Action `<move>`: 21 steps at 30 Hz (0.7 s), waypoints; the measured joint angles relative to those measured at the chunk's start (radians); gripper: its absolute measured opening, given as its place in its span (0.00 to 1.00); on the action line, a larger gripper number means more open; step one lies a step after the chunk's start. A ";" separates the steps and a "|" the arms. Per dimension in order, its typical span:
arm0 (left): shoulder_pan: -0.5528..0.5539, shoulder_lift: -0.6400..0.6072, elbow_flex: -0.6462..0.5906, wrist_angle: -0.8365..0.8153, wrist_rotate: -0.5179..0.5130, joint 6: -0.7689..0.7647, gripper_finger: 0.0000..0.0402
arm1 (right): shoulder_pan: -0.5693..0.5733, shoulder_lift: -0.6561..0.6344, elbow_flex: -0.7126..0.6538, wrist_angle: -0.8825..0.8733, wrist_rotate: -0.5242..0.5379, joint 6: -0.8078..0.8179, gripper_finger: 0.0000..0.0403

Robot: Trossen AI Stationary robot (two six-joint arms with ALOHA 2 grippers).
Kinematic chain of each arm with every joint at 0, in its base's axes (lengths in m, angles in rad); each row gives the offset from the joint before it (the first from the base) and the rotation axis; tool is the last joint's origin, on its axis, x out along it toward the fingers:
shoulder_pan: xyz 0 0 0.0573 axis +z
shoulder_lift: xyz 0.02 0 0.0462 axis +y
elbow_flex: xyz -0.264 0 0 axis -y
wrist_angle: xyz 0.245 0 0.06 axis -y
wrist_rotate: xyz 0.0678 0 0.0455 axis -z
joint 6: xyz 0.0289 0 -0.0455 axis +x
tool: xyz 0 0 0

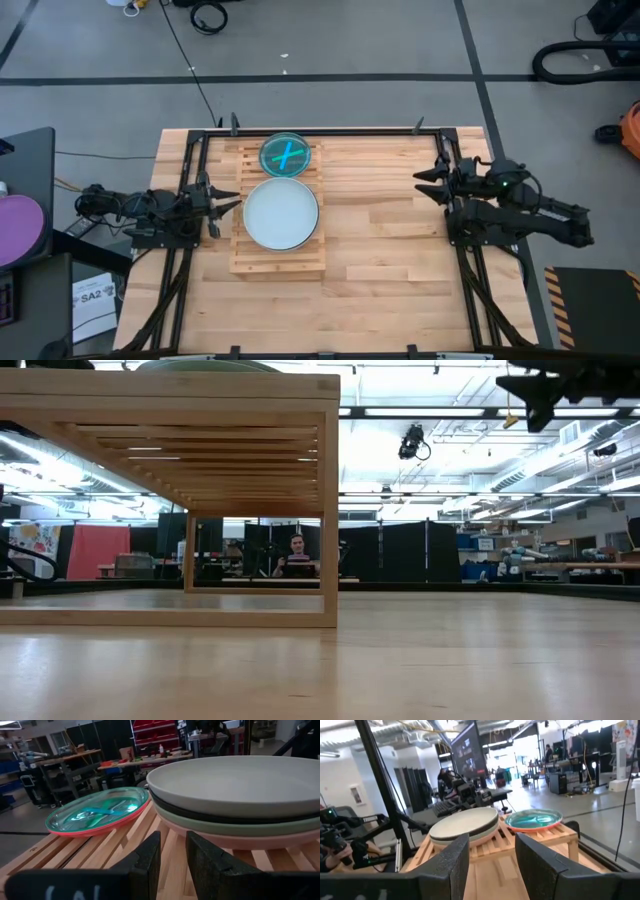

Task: Place and stack plates onto a shelf
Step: Return to Home Position

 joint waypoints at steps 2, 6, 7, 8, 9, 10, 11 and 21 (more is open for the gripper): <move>0.000 0.000 0.000 0.000 0.000 0.000 0.24 | -0.005 -0.034 -0.046 0.026 0.001 0.008 0.41; 0.000 0.000 0.000 0.000 0.000 0.000 0.24 | -0.016 -0.086 -0.126 0.086 0.001 0.013 0.41; 0.000 0.000 0.000 0.000 0.001 0.000 0.24 | -0.019 -0.095 -0.145 0.100 0.003 0.016 0.41; 0.000 0.000 0.000 0.000 0.001 0.000 0.24 | -0.022 -0.105 -0.163 0.114 0.005 0.016 0.41; 0.000 0.000 0.000 0.000 0.001 0.000 0.24 | -0.025 -0.114 -0.182 0.123 0.006 0.016 0.41; 0.000 0.000 0.000 0.000 0.007 -0.001 0.24 | -0.028 -0.121 -0.197 0.131 0.007 0.016 0.41; 0.000 0.000 0.000 0.000 0.016 0.000 0.24 | -0.031 -0.128 -0.212 0.140 0.008 0.018 0.41; 0.000 0.000 0.000 0.000 0.047 -0.013 0.24 | -0.046 -0.144 -0.379 0.283 0.010 0.042 0.41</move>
